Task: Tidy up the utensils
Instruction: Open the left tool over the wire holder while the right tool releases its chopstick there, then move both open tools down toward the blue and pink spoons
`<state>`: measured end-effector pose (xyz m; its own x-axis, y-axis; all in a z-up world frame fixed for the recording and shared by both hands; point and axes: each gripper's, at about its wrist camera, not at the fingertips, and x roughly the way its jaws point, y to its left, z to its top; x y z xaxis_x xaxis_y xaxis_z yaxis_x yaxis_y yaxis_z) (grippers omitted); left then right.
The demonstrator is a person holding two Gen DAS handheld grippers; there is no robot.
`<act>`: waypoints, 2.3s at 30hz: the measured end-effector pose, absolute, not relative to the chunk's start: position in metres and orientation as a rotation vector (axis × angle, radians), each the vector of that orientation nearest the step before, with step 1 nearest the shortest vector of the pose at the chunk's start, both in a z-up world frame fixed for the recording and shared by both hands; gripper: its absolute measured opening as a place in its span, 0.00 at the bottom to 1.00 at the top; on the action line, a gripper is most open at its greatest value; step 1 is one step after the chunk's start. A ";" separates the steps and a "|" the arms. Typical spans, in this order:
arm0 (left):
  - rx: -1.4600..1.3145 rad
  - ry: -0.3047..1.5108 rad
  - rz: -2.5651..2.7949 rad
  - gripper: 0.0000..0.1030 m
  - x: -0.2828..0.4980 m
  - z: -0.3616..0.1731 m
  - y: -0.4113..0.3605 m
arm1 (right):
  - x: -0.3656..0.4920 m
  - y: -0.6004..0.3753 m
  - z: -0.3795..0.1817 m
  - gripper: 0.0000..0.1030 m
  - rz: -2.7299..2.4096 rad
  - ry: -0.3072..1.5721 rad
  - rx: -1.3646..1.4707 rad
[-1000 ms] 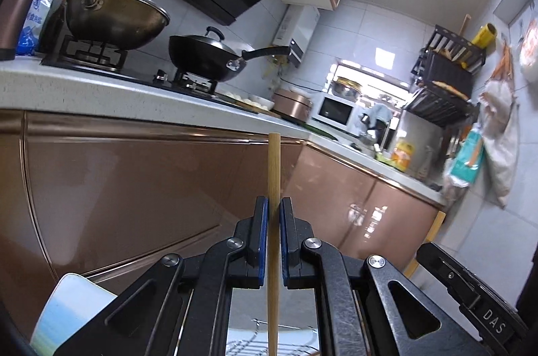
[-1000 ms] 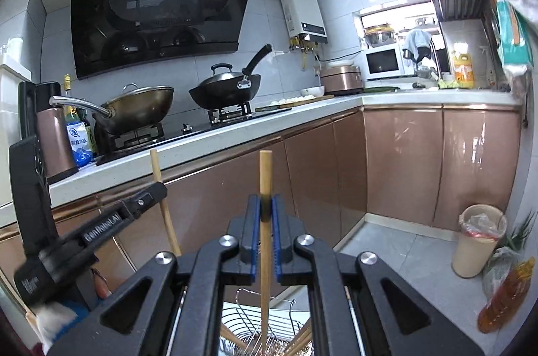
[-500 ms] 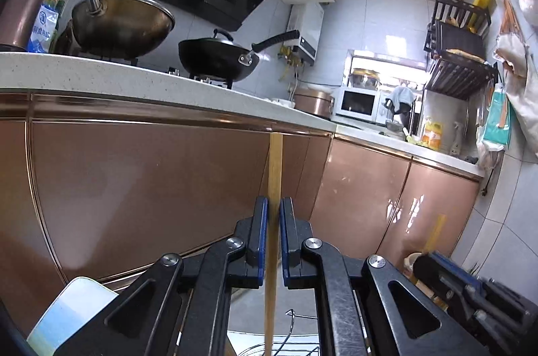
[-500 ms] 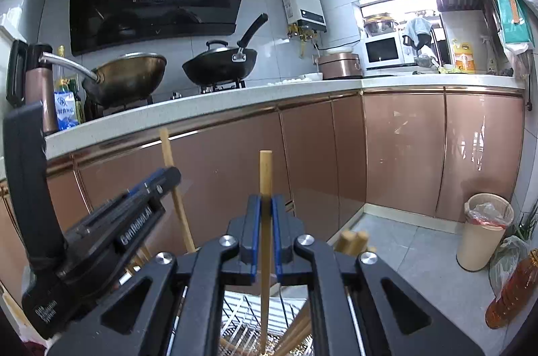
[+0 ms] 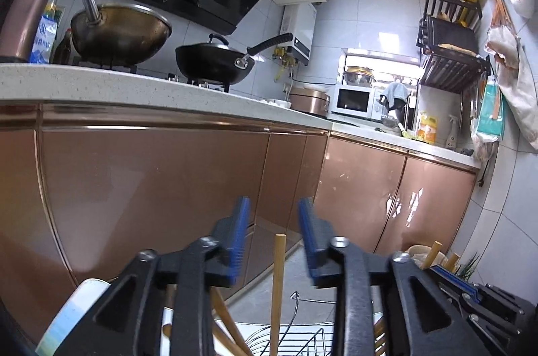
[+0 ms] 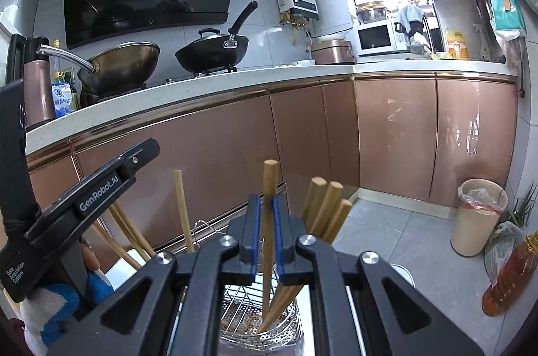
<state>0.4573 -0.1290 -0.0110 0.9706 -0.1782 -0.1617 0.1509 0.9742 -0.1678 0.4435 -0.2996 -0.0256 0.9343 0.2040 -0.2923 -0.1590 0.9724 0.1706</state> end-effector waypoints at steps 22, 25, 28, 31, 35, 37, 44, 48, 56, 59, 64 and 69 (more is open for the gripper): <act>-0.059 0.178 -0.089 0.73 0.310 0.079 -0.040 | 0.314 -0.311 0.064 0.33 0.119 0.299 0.149; -0.056 0.228 -0.075 0.73 0.288 0.080 -0.023 | 0.293 -0.305 0.066 0.33 0.123 0.344 0.150; -0.044 0.284 -0.056 0.73 0.269 0.074 -0.008 | 0.276 -0.297 0.062 0.33 0.122 0.392 0.140; -0.032 0.326 -0.041 0.73 0.250 0.066 0.005 | 0.254 -0.286 0.055 0.33 0.126 0.433 0.138; -0.034 0.386 -0.033 0.73 0.227 0.055 0.024 | 0.230 -0.275 0.044 0.33 0.135 0.474 0.137; -0.030 0.405 -0.031 0.73 0.218 0.050 0.031 | 0.218 -0.270 0.039 0.33 0.136 0.492 0.135; -0.022 0.487 -0.032 0.73 0.200 0.029 0.051 | 0.198 -0.259 0.020 0.33 0.145 0.559 0.150; -0.006 0.548 -0.050 0.73 0.203 0.013 0.053 | 0.199 -0.253 0.004 0.33 0.164 0.614 0.159; 0.048 0.757 -0.139 0.73 0.247 -0.035 0.035 | 0.239 -0.244 -0.049 0.33 0.234 0.812 0.232; 0.057 0.853 -0.189 0.73 0.275 -0.057 0.024 | 0.260 -0.242 -0.071 0.33 0.245 0.884 0.250; 0.068 1.006 -0.264 0.73 0.328 -0.096 -0.002 | 0.293 -0.237 -0.102 0.33 0.256 0.974 0.262; 0.087 1.077 -0.323 0.73 0.367 -0.127 -0.031 | 0.323 -0.227 -0.124 0.33 0.269 1.036 0.235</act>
